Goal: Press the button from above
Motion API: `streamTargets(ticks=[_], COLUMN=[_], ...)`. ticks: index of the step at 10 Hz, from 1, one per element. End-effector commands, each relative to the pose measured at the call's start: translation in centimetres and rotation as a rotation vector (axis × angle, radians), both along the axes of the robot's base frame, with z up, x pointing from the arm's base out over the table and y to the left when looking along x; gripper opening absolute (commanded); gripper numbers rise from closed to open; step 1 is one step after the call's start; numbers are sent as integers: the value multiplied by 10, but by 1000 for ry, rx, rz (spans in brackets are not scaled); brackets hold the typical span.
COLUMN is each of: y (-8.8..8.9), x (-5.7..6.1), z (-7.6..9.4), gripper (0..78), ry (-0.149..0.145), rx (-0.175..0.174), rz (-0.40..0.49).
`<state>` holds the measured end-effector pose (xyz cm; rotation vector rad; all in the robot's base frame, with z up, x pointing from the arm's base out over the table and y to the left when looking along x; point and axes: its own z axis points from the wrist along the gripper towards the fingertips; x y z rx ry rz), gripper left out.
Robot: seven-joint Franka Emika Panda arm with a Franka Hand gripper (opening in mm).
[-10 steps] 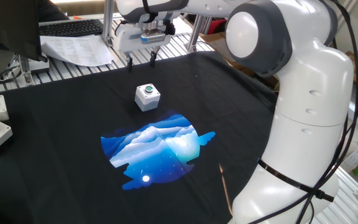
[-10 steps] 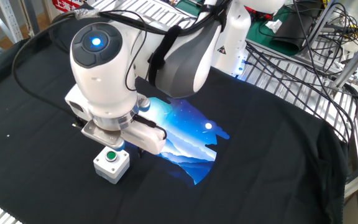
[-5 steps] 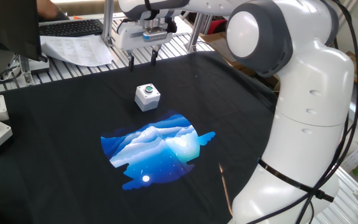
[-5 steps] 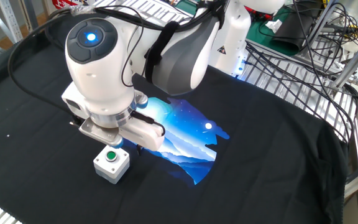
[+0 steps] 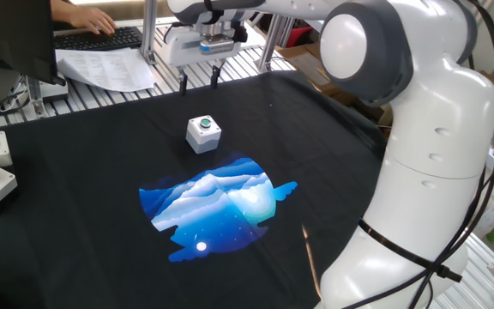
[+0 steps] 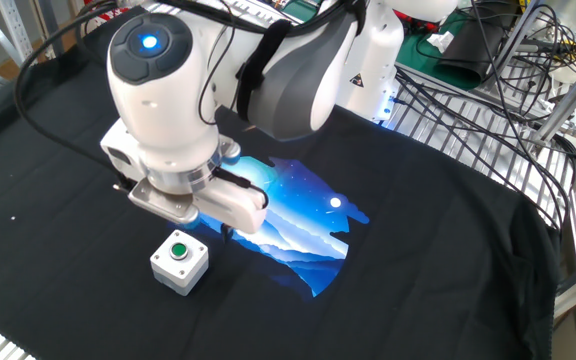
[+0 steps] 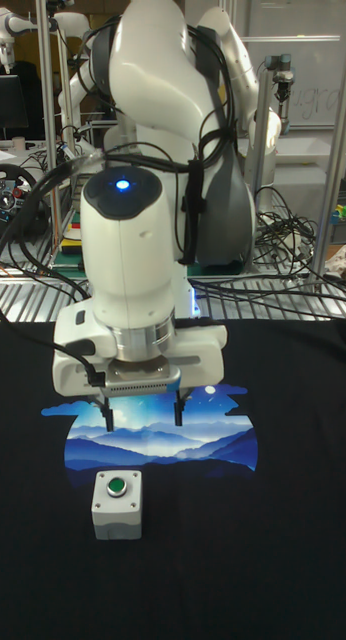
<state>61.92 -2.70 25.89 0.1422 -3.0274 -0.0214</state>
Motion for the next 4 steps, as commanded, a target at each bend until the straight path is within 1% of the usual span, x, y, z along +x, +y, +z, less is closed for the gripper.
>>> streamTargets(ticks=[1, 3, 4], y=[-2, -2, -1], x=[0, 0, 0], z=[3, 3, 3], gripper=[774, 774, 11], ry=[-7, -8, -8], rx=[1, 1, 1], rz=[-1, -2, -5])
